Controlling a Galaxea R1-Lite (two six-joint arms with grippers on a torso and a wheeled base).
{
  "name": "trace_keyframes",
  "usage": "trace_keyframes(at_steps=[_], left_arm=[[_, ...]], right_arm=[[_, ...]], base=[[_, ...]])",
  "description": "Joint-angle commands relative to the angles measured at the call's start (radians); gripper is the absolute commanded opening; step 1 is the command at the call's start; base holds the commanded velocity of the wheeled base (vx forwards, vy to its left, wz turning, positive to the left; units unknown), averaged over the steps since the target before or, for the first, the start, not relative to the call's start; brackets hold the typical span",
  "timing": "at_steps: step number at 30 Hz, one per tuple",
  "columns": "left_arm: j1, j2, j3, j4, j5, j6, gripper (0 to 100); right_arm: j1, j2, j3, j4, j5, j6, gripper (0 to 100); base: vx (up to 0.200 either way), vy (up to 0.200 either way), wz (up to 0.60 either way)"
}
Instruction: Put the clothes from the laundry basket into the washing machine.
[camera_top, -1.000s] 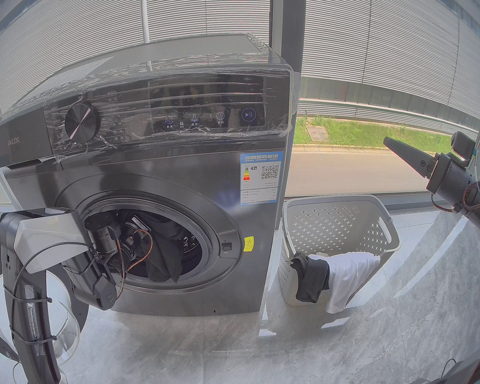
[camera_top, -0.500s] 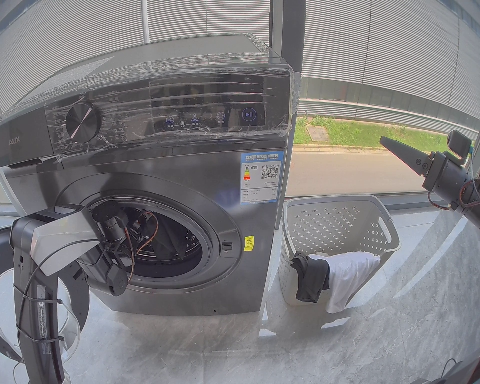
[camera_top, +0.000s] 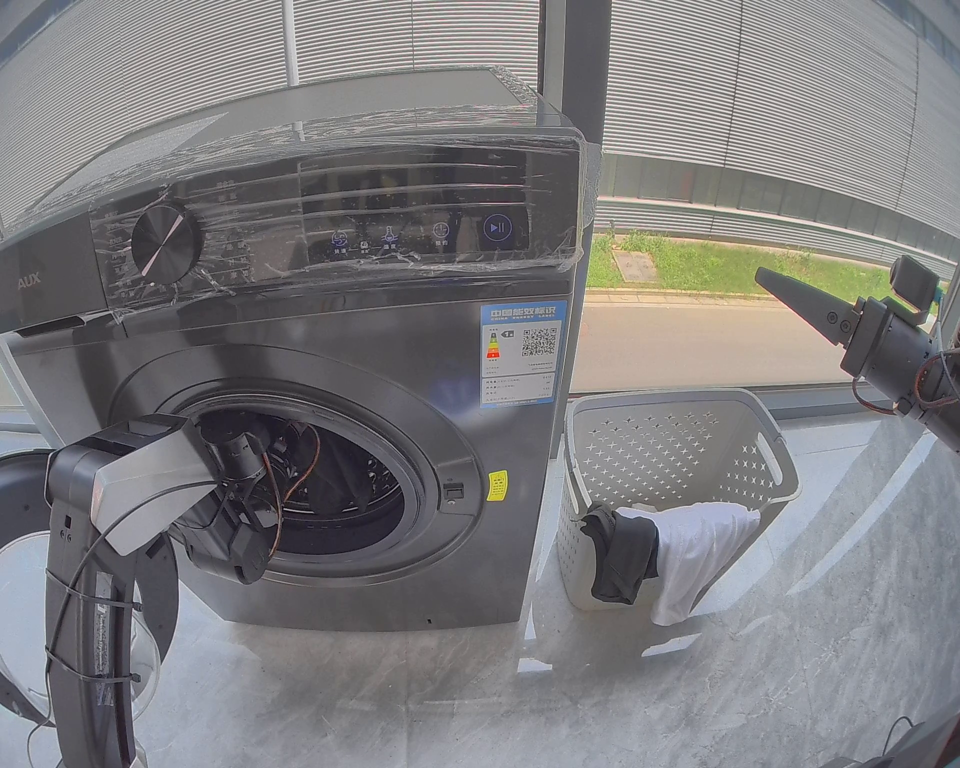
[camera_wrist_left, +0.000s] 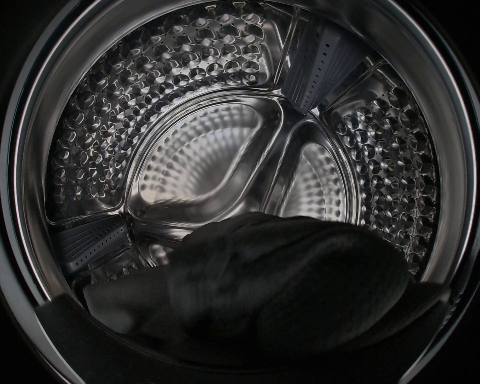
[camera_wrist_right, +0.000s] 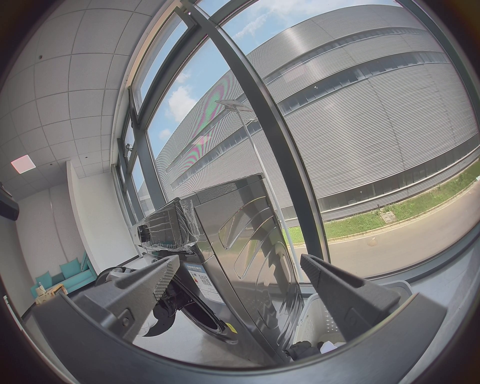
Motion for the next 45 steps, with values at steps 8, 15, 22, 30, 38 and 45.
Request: trace_keyframes(at_steps=[8,15,22,30,38,45], left_arm=[[-0.002,-0.017,-0.035,-0.019,-0.005,0.015,100],[-0.002,-0.014,-0.016,-0.017,-0.006,0.062,100],[0.009,-0.005,0.022,0.000,-0.038,0.156,100],[0.021,-0.008,0.054,-0.002,-0.209,0.323,100],[0.027,-0.002,0.056,0.032,-0.267,0.381,100],[0.069,0.001,0.018,0.063,-0.304,0.431,100]], right_arm=[[0.000,0.000,-0.001,-0.001,0.000,0.000,100],[0.000,-0.003,-0.001,-0.001,0.000,0.000,100],[0.000,-0.004,-0.001,-0.001,0.000,0.000,100],[0.001,-0.003,-0.001,-0.001,0.000,0.000,100],[0.001,-0.001,-0.014,-0.001,0.000,0.000,100],[0.003,0.000,-0.014,-0.001,0.000,0.000,100]], base=[[0.000,0.000,0.00],[0.000,0.000,0.00],[0.000,0.000,0.00],[0.000,0.000,0.00],[0.000,0.000,0.00],[0.000,0.000,0.00]])
